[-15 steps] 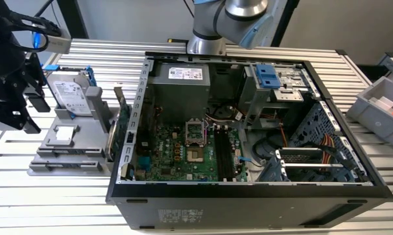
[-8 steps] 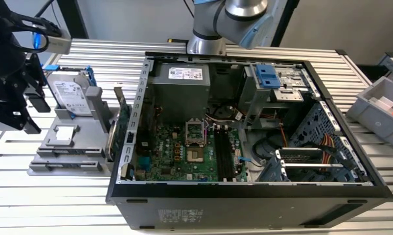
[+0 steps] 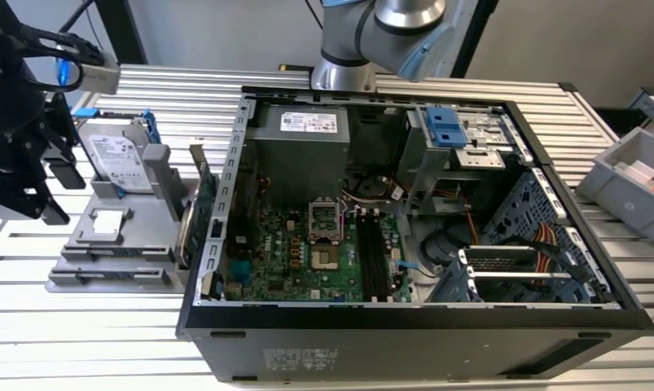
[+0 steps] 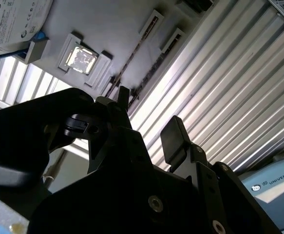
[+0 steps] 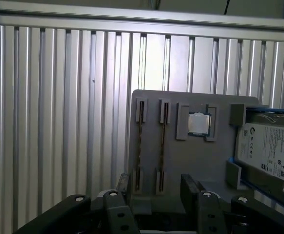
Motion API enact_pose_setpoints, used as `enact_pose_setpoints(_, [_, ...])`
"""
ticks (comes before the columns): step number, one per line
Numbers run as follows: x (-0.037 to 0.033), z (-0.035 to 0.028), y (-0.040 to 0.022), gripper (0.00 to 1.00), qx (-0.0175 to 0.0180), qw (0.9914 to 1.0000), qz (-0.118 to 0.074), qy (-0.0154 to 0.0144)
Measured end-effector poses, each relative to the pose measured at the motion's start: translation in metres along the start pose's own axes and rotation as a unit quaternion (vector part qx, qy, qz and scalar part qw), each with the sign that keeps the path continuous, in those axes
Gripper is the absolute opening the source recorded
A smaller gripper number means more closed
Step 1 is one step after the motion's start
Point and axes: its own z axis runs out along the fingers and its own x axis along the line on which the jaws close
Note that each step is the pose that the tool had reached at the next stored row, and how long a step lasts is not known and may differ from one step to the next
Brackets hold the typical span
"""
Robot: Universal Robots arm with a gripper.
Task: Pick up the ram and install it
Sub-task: 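Pick up the ram and move it above insertion slot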
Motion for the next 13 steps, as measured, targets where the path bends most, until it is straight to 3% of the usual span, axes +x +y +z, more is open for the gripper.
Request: enact_pose_setpoints(13, [0.0001,0.005,-0.0001,1.0,0.0,1.0,0.0,0.0])
